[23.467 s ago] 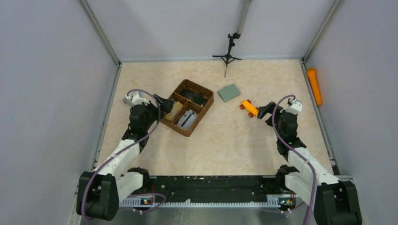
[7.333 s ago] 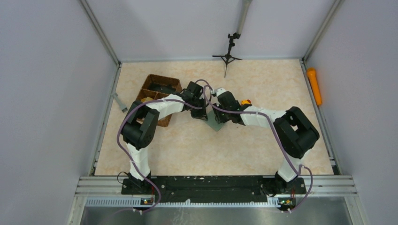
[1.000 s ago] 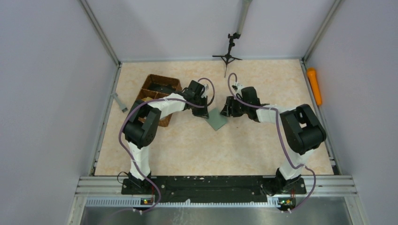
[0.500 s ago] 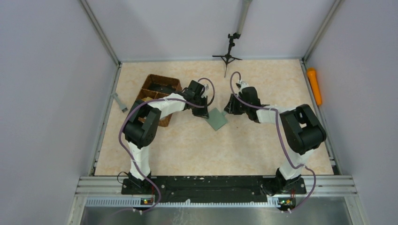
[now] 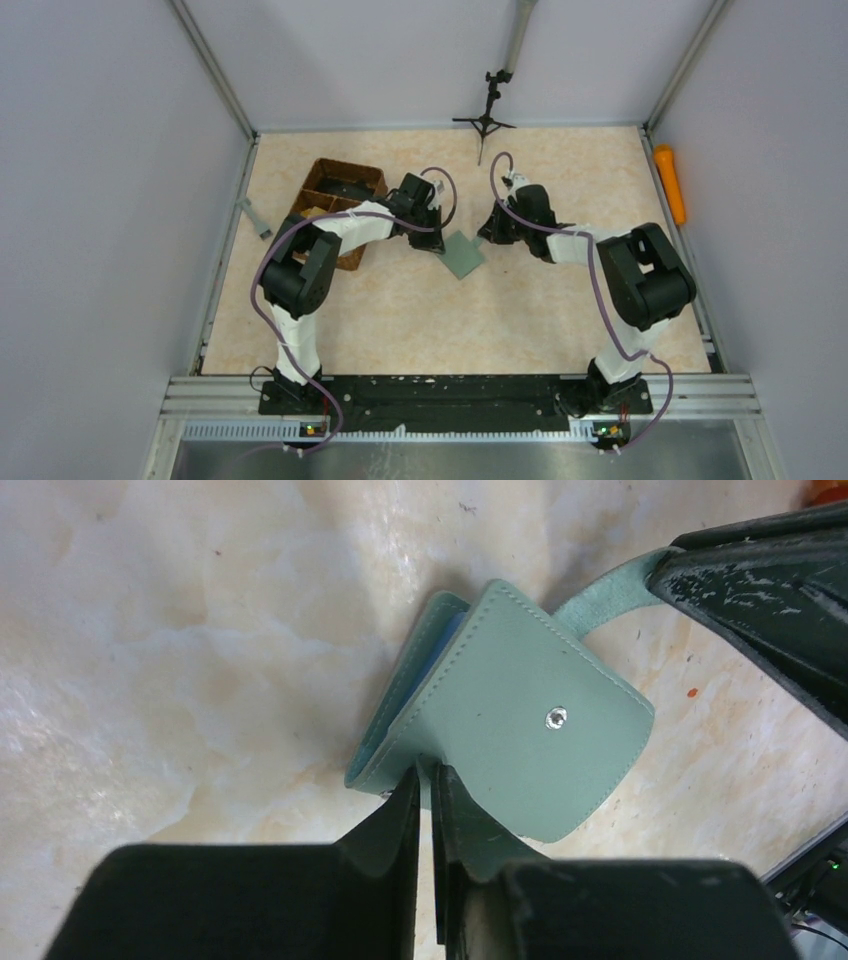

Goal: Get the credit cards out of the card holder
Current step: Open the card holder at the center of the board.

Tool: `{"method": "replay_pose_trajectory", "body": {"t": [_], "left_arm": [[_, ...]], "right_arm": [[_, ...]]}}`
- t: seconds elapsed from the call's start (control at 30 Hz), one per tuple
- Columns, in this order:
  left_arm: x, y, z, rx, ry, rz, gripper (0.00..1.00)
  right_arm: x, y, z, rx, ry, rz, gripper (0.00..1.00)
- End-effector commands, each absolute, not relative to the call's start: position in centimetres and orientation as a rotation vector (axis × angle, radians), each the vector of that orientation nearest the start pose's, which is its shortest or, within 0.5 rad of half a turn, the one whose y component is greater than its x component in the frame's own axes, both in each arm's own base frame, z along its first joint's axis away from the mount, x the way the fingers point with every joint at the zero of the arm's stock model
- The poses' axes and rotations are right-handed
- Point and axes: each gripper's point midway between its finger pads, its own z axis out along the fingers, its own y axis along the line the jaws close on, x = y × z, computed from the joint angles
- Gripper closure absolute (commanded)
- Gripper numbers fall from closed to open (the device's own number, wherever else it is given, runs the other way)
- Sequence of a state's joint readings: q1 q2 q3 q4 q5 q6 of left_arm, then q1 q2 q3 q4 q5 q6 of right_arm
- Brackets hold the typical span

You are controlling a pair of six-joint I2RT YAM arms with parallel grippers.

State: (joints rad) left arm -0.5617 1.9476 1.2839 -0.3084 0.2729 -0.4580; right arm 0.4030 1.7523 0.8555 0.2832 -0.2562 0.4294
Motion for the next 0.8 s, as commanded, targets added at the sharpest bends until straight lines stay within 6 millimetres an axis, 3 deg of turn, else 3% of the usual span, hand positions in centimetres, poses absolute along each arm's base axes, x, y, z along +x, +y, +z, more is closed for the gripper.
{"method": "replay_pose_trajectory", "body": {"t": [0.0, 0.17, 0.43, 0.6, 0.77], "left_arm": [[33.1, -29.6, 6.3, 0.284, 2.563, -0.804, 0.82], [32.4, -30.4, 8.4, 0.302, 2.485, -0.920, 0.54], [31.3, -32.1, 9.4, 0.332, 2.438, -1.090, 0.02], [31.4, -32.0, 7.8, 0.305, 2.498, -1.076, 0.03], [32.2, -31.3, 6.2, 0.268, 2.571, -0.971, 0.12]], "right_arm": [[38.0, 23.3, 11.6, -0.170, 2.061, 0.805, 1.00], [36.4, 22.9, 15.3, -0.181, 1.944, 0.843, 1.00], [35.1, 23.5, 16.6, -0.201, 1.911, 0.925, 1.00], [35.9, 22.8, 14.7, -0.153, 1.992, 0.864, 1.00], [36.4, 21.5, 13.6, -0.093, 2.029, 0.837, 1.00]]}}
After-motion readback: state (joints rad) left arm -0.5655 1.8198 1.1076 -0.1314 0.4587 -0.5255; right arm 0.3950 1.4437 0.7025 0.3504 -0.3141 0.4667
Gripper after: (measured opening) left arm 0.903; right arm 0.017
